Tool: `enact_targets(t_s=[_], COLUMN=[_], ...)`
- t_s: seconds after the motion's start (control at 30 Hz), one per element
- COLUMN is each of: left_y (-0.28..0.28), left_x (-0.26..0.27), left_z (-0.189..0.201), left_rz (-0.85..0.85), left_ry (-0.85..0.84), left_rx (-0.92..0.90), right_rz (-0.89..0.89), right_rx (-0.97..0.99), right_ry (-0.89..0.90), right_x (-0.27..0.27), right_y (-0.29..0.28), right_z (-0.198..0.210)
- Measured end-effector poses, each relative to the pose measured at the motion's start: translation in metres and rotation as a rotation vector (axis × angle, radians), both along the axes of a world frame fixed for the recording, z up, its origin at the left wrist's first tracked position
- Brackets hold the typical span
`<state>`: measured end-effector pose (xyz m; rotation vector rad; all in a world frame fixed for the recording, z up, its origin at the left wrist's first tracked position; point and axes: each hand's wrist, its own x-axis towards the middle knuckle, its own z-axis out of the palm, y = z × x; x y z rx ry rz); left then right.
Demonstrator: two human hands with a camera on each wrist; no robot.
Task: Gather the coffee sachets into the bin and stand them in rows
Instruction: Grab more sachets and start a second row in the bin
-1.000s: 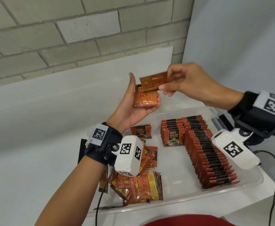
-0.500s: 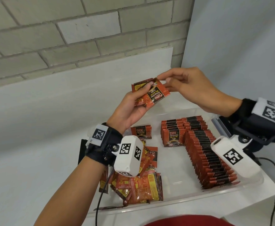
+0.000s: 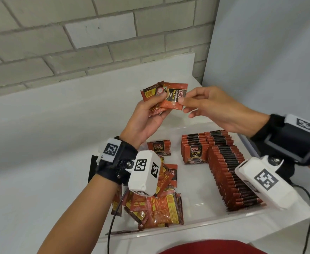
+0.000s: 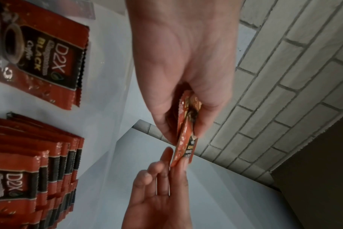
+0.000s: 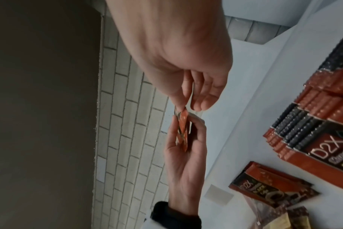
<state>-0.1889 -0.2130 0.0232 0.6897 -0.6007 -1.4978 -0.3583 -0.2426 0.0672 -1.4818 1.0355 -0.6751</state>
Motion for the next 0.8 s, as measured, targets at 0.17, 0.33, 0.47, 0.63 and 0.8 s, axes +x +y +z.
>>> enact_targets(t_s=[0.17, 0.33, 0.47, 0.63, 0.8], left_y=[0.001, 0.002, 0.003, 0.004, 0.005], left_x=[0.0, 0.0, 0.001, -0.001, -0.002], left_z=[0.0, 0.003, 0.005, 0.007, 0.007], left_rz=[-0.018, -0.015, -0.014, 0.063, 0.058], left_ry=[-0.041, -0.002, -0.01, 0.07, 0.076], left_rx=[0.004, 0.037, 0.091, 0.103, 0.111], right_rz=[0.013, 0.092, 0.308, 0.697, 0.877], right_rx=[0.031, -0.011, -0.164, -0.328, -0.426], right_ry=[-0.037, -0.001, 0.26, 0.642, 0.936], right_x=[-0.003, -0.012, -0.026, -0.031, -0.029], right_y=[-0.002, -0.001, 0.004, 0.022, 0.043], right_z=[0.002, 0.009, 0.018, 0.014, -0.019])
